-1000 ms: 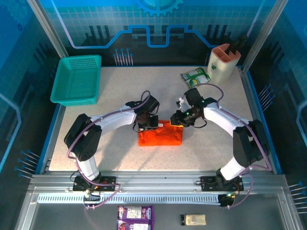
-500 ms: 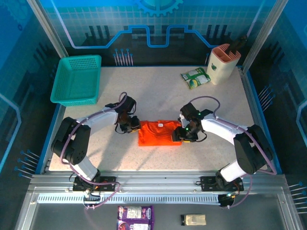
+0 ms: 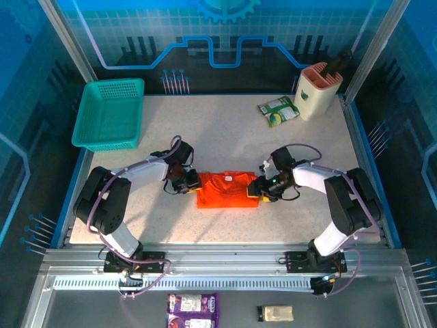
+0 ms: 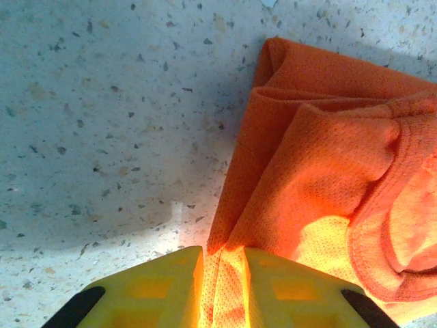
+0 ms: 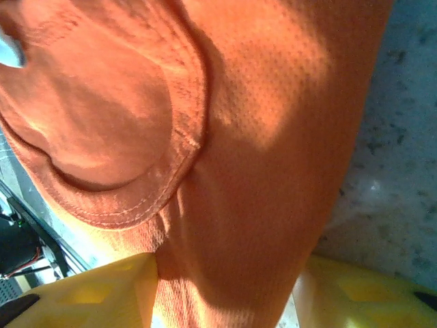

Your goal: Fold the inside-out t-shirt

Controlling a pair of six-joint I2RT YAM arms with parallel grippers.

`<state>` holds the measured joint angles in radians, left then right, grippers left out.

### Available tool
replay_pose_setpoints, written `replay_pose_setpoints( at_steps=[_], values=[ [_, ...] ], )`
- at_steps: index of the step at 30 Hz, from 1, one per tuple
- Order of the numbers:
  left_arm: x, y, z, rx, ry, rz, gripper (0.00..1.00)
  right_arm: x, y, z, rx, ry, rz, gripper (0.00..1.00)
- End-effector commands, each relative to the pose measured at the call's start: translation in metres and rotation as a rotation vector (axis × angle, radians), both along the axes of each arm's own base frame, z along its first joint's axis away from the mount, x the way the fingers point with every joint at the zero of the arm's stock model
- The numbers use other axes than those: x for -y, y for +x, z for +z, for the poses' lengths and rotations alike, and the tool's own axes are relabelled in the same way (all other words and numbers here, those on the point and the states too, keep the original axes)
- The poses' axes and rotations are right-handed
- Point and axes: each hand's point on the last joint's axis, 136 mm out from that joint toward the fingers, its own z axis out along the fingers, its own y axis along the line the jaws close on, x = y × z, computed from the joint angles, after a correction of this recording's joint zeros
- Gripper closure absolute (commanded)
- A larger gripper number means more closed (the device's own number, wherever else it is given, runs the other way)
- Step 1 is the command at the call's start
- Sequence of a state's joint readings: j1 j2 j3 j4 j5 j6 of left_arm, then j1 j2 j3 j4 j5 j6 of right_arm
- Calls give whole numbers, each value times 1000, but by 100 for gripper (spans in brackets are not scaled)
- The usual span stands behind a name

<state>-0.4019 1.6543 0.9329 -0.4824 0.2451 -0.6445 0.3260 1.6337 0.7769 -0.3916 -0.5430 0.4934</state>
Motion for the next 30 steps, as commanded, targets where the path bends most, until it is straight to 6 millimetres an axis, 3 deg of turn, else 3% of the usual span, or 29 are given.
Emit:
replay_pose_setpoints(
  at_steps=[1, 6, 11, 16, 23, 30],
  values=[
    [0, -1, -1, -3, -4, -16, 77, -11, 15, 8, 24, 87, 18, 52],
    [-6, 2, 8, 21, 12, -1, 78, -8, 22, 17, 54, 69, 15, 75],
    [-25, 8, 18, 50, 45, 29, 78, 23, 39, 23, 75, -53, 4, 91],
    [-52, 12, 22, 57, 71, 68, 77, 87, 61, 21, 74, -280, 3, 94],
    [-95, 16, 20, 73, 158, 115, 77, 191, 106, 17, 85, -688, 11, 99],
    [-125, 19, 21, 91, 219, 187, 76, 294, 142, 24, 81, -923, -141, 98]
  ],
)
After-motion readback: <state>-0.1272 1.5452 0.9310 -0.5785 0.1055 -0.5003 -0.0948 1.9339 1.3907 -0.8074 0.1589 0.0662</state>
